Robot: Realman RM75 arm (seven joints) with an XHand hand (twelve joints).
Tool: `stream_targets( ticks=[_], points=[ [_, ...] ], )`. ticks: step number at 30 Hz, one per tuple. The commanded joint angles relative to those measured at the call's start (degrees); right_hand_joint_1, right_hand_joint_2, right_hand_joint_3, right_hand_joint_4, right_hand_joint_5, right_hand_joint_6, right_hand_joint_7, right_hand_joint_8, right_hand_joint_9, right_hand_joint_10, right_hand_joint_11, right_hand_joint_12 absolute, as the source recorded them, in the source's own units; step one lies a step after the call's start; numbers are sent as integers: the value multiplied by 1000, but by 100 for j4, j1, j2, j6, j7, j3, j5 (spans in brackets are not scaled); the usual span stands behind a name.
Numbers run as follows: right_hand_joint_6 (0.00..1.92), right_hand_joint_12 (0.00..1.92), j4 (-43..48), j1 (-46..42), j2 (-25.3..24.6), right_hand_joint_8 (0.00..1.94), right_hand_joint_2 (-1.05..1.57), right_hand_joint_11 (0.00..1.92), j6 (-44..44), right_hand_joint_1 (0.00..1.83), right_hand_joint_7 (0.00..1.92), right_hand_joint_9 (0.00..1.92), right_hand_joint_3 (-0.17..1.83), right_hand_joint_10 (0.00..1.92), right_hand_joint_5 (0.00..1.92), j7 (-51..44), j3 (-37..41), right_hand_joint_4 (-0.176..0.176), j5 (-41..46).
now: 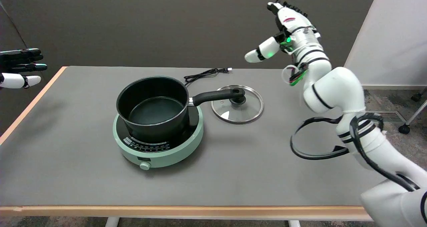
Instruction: Pick up the pot lid.
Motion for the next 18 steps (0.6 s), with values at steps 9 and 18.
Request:
stream_targets(
  ticks=[9, 18],
  points=[
    [157, 157, -597, -739, 1330, 157, -257, 157, -2071, 1119, 157, 157, 793, 157, 157, 62, 691, 119, 1288],
    [189, 189, -268, -1285, 1802, 189, -339, 189, -2671, 1148, 189, 189, 843, 189, 189, 62, 746, 159, 1288]
  ],
)
